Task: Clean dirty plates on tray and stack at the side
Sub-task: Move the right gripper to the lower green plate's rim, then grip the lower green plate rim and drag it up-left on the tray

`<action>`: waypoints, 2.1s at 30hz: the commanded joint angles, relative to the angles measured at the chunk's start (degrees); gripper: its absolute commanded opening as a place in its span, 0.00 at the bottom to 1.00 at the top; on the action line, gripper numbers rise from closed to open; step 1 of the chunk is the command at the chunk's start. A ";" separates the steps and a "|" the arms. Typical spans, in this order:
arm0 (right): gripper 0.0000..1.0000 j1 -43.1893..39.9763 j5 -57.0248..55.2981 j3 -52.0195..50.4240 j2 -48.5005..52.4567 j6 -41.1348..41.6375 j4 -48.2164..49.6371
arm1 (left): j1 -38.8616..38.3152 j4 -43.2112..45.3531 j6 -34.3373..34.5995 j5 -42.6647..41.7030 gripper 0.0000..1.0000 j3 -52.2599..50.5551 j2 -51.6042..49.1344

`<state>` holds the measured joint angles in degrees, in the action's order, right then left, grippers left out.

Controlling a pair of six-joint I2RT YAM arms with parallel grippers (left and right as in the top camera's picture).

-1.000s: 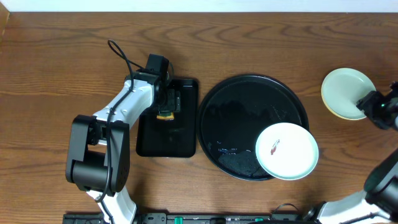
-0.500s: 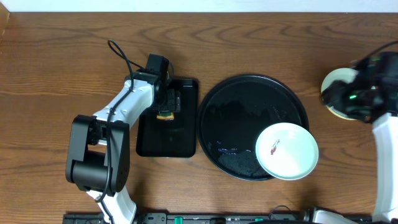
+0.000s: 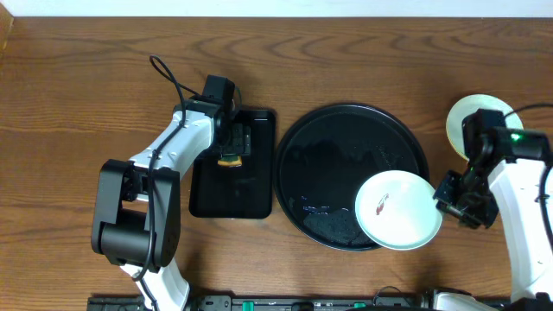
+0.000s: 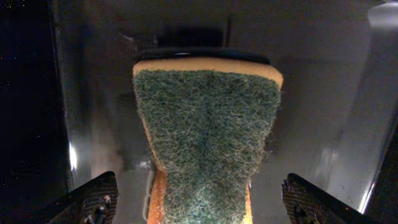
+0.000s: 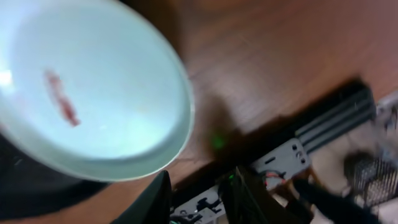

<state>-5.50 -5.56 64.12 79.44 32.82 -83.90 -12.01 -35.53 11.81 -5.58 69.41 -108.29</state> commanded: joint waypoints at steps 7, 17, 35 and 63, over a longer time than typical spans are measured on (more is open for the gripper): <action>0.35 0.22 -3.04 -2.25 -0.11 6.99 2.86 | 0.07 0.04 -0.11 0.72 0.86 -0.48 -0.04; 0.46 0.20 -7.06 -2.43 -0.11 12.52 0.70 | 0.07 0.04 -0.11 0.72 0.86 -0.48 -0.04; 0.22 0.24 -2.56 -15.12 -0.04 5.66 19.19 | 0.07 0.07 -0.09 0.72 0.86 -0.48 -0.04; 0.18 0.24 -1.60 -22.80 -0.04 8.92 25.75 | 0.07 0.04 -0.11 0.72 0.86 -0.48 -0.04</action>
<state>-5.50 -7.38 42.52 79.48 41.19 -58.67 -12.01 -35.53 11.81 -5.58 69.41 -108.29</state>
